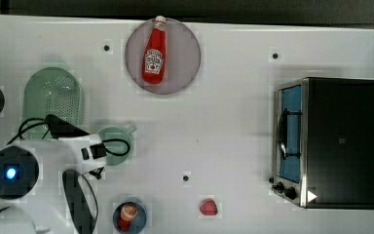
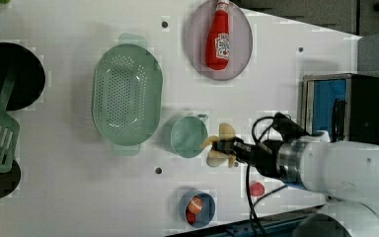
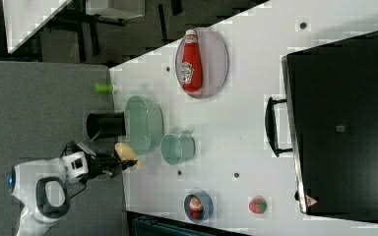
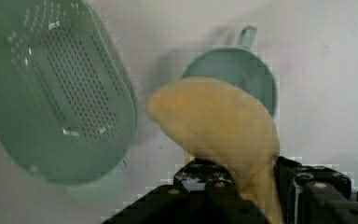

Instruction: Pick Banana and place it in mug.

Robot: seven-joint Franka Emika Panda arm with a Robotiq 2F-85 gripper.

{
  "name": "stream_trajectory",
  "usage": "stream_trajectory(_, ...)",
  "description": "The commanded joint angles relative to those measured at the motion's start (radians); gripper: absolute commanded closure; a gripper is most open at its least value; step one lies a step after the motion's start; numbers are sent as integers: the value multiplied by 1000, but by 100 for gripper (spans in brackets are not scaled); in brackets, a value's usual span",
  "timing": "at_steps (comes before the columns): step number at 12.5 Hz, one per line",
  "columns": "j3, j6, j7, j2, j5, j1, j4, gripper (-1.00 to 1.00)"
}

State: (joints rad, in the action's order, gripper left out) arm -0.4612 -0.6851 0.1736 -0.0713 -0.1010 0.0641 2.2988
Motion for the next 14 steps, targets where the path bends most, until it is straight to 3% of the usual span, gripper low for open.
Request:
stream_trajectory(1,7,-60,118,94,104,-8,17,37)
stream_trajectory(5,16,-149,130,176,106,-9,22,33)
stream_trajectory(11,24,-192,134,192,106,-10,31,-100)
stream_trajectory(14,51,-194,134,163,102,-16,3,-100)
